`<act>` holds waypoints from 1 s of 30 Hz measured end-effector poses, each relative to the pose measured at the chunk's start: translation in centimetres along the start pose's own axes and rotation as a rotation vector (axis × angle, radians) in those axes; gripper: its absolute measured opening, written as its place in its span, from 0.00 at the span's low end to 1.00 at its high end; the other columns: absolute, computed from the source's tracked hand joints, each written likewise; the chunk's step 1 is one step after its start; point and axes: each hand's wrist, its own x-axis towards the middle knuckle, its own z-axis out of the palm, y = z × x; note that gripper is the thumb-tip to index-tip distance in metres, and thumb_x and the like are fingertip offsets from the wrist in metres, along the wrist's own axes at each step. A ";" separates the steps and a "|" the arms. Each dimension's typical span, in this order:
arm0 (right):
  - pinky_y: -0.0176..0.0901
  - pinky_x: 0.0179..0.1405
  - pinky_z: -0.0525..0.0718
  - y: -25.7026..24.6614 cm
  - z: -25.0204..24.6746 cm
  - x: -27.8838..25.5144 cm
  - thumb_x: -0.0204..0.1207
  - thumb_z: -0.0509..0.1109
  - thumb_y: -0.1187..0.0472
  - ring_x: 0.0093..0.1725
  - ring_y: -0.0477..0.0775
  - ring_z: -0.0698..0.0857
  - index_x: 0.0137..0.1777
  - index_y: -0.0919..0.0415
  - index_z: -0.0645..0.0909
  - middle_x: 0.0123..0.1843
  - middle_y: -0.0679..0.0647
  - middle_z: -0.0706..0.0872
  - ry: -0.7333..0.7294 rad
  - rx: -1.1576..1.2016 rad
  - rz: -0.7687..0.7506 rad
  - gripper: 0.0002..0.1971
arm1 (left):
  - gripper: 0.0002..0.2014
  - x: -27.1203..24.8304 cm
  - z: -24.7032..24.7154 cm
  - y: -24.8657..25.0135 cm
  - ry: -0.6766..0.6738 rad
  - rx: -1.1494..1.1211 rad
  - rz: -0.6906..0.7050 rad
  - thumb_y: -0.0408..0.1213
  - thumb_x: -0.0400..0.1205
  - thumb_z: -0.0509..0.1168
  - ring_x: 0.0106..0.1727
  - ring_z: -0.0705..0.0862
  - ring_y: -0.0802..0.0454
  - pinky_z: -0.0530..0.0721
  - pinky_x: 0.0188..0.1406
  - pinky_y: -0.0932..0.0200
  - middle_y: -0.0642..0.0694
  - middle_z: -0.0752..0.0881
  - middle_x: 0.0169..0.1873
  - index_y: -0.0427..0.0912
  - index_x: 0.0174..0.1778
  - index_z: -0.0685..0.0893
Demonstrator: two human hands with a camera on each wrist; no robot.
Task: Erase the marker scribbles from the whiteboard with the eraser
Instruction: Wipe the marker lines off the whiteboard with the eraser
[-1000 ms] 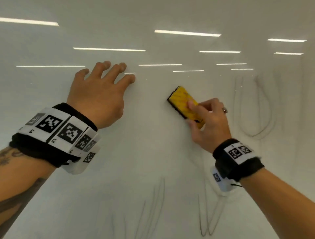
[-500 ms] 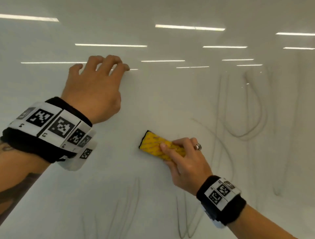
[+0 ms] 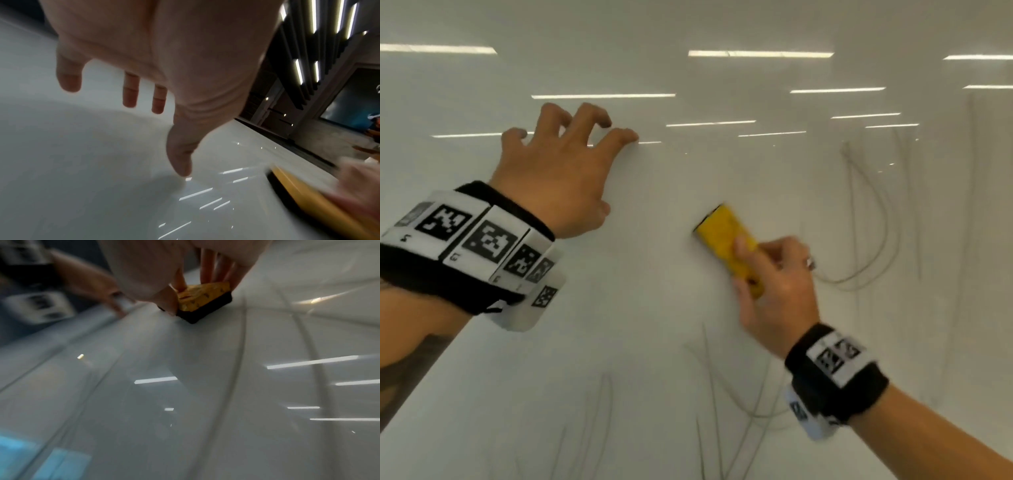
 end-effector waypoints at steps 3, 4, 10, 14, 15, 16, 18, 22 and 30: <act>0.58 0.43 0.78 1.4 -0.9 0.1 0.75 0.76 0.60 0.44 0.65 0.77 0.70 0.56 0.83 0.52 0.66 0.80 -0.118 0.049 -0.158 0.22 | 0.52 1.5 -0.6 1.2 -0.023 -0.012 0.024 0.48 0.69 0.79 0.81 0.52 0.40 0.69 0.70 0.26 0.54 0.53 0.81 0.69 0.82 0.52; 0.57 0.43 0.79 2.8 -1.1 1.5 0.75 0.76 0.60 0.44 0.66 0.78 0.70 0.55 0.82 0.52 0.67 0.80 -0.111 0.045 -0.152 0.22 | 0.53 1.8 -0.6 1.3 -0.036 -0.013 0.029 0.47 0.69 0.79 0.82 0.52 0.40 0.71 0.68 0.27 0.55 0.52 0.81 0.70 0.82 0.51; 0.36 0.55 0.71 11.5 -4.2 12.8 0.77 0.73 0.53 0.58 0.66 0.81 0.72 0.53 0.83 0.65 0.66 0.76 0.176 -0.076 0.459 0.23 | 0.53 1.5 -0.4 1.1 -0.051 0.016 0.021 0.52 0.71 0.78 0.83 0.50 0.42 0.78 0.62 0.31 0.58 0.49 0.83 0.72 0.82 0.48; 0.36 0.55 0.70 9.2 -3.2 10.4 0.77 0.75 0.56 0.57 0.63 0.78 0.73 0.53 0.82 0.64 0.65 0.74 0.148 -0.054 0.417 0.23 | 0.51 1.7 -0.6 1.9 -0.061 0.006 -0.010 0.45 0.70 0.80 0.82 0.51 0.41 0.81 0.57 0.32 0.56 0.51 0.82 0.70 0.81 0.53; 0.41 0.52 0.73 8.0 -2.5 8.4 0.76 0.76 0.57 0.54 0.62 0.77 0.72 0.55 0.82 0.61 0.66 0.75 0.119 -0.027 0.282 0.23 | 0.51 1.8 -0.6 2.1 -0.059 0.006 -0.019 0.42 0.69 0.80 0.82 0.52 0.41 0.82 0.54 0.33 0.56 0.52 0.81 0.69 0.80 0.54; 0.46 0.50 0.77 7.0 -2.2 6.3 0.75 0.76 0.58 0.52 0.62 0.78 0.71 0.56 0.83 0.58 0.66 0.76 0.079 0.001 0.175 0.23 | 0.50 1.8 -0.5 2.2 -0.058 0.008 -0.028 0.40 0.69 0.80 0.81 0.53 0.40 0.83 0.52 0.34 0.55 0.52 0.80 0.68 0.80 0.55; 0.54 0.48 0.81 8.1 -2.8 4.6 0.74 0.77 0.59 0.50 0.65 0.79 0.70 0.57 0.85 0.56 0.66 0.78 0.003 0.019 0.042 0.23 | 0.50 2.0 -0.4 2.3 -0.058 0.016 -0.042 0.39 0.69 0.80 0.81 0.53 0.40 0.83 0.50 0.35 0.55 0.53 0.80 0.68 0.79 0.56; 0.55 0.54 0.80 16.0 -6.1 9.1 0.73 0.75 0.54 0.50 0.70 0.82 0.68 0.58 0.85 0.57 0.72 0.78 0.154 -0.119 0.259 0.22 | 0.53 1.9 0.0 2.0 -0.039 0.025 -0.042 0.42 0.66 0.82 0.80 0.54 0.41 0.84 0.47 0.33 0.56 0.53 0.81 0.68 0.80 0.56; 0.58 0.49 0.81 11.9 -4.1 5.8 0.70 0.76 0.56 0.45 0.70 0.82 0.66 0.58 0.86 0.51 0.71 0.79 0.171 -0.073 0.298 0.23 | 0.53 2.4 0.0 2.7 -0.028 -0.001 -0.074 0.35 0.63 0.84 0.79 0.55 0.40 0.83 0.46 0.32 0.54 0.55 0.79 0.66 0.77 0.60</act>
